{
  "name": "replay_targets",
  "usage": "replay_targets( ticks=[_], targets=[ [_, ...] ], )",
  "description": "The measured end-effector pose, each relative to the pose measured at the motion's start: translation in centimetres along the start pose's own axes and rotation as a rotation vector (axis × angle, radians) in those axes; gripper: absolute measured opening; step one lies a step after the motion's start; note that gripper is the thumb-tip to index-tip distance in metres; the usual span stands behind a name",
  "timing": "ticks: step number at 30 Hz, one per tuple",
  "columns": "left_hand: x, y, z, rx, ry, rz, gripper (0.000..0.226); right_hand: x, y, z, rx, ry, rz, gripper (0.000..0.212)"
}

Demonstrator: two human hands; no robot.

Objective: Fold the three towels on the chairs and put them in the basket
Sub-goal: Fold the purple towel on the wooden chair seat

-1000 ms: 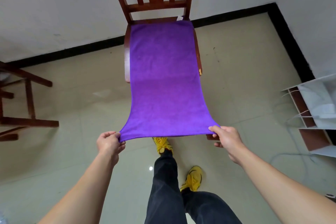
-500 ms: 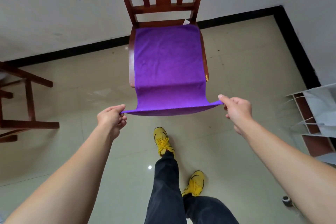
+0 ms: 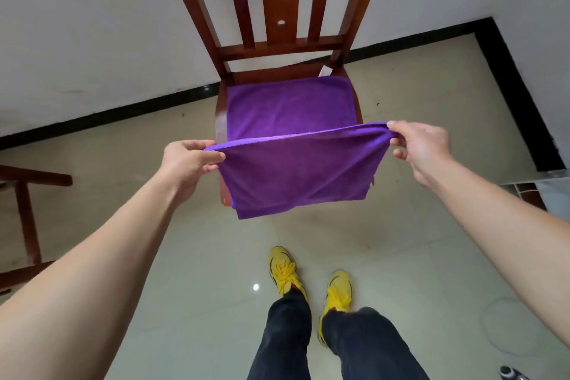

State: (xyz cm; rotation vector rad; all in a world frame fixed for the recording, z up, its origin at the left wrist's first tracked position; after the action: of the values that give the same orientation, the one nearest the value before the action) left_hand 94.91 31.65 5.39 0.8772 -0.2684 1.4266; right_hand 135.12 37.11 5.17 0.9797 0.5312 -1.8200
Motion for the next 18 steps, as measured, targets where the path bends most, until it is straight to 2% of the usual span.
replay_targets(
  ticks=[3, 5, 7, 8, 10, 11, 13, 18],
  targets=[
    [1.7, 0.2, -3.6, 0.140, -0.025, -0.262, 0.013, -0.8, -2.0, -2.9, -0.040, 0.045, 0.142, 0.014],
    [2.9, -0.1, -6.0, 0.201, -0.026, -0.308, 0.012, -1.1, -3.4, -5.3, -0.035, 0.044, 0.180, 0.022],
    [3.9, -0.3, -7.8, 0.239, -0.027, -0.290, 0.006, -1.0, -4.7, -7.5, -0.042, 0.032, 0.210, 0.038],
    [4.6, -0.6, -9.0, 0.248, -0.025, -0.280, 0.005, -0.9, -5.6, -8.8, -0.061, 0.016, 0.221, 0.038],
    [5.4, -1.0, -11.3, 0.241, -0.023, -0.242, 0.009, -0.6, -7.0, -11.1, -0.087, -0.013, 0.227, 0.015],
    [5.8, -1.5, -12.8, 0.228, -0.016, -0.205, 0.015, -0.6, -8.0, -12.5, -0.096, -0.022, 0.224, 0.011],
    [6.2, -2.4, -15.4, 0.207, 0.008, -0.144, 0.020, -0.5, -9.5, -14.9, -0.103, -0.020, 0.235, 0.021],
    [5.9, -4.5, -20.6, 0.215, 0.073, -0.107, 0.024, 1.0, -12.2, -19.8, -0.142, -0.060, 0.241, 0.017]
  ],
)
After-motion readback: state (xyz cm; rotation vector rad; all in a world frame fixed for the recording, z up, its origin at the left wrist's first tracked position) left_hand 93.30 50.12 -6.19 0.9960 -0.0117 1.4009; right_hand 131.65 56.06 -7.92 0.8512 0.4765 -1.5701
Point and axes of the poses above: each hand's wrist, its own z-axis away from the middle knuckle, its own y-axis out of the back of the hand, x = y × z, the point moved 6 cm from there along -z, towards the middle knuckle, and after that the axes turned 15 degrees about -z, right-handed, at the moved point
